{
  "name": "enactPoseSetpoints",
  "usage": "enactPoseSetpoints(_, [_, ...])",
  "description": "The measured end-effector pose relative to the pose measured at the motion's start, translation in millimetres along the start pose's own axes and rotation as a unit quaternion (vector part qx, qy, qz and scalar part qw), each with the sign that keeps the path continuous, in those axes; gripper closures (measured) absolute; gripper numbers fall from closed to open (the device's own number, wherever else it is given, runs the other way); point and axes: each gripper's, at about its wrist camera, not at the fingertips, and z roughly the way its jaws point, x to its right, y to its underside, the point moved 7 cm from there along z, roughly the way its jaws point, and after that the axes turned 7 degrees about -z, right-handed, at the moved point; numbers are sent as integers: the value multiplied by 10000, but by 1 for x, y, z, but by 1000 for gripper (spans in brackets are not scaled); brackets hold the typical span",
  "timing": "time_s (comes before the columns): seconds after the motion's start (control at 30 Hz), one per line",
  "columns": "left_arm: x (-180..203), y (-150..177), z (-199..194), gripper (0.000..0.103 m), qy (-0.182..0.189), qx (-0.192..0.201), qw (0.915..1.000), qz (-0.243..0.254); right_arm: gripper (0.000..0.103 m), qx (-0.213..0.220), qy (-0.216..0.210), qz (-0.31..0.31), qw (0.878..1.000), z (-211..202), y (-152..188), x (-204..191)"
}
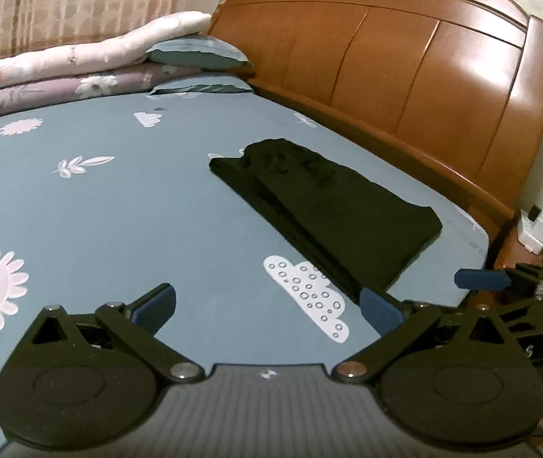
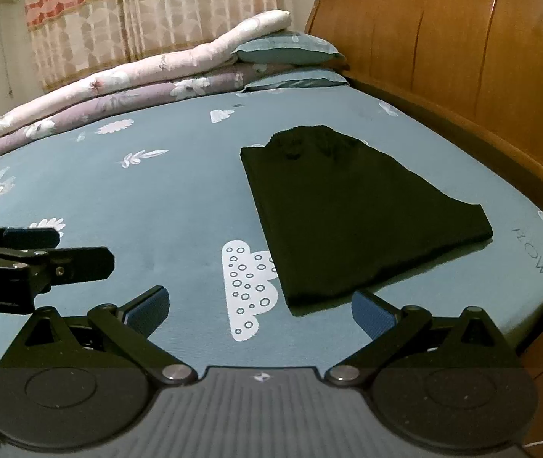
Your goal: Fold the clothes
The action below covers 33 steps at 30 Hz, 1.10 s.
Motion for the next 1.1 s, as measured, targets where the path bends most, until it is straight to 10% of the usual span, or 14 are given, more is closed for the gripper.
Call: enactPoseSetpoints(1.1, [22,2,-4,1,-238,-439,9987,124,0,321,831,267,9957,-17,4,9])
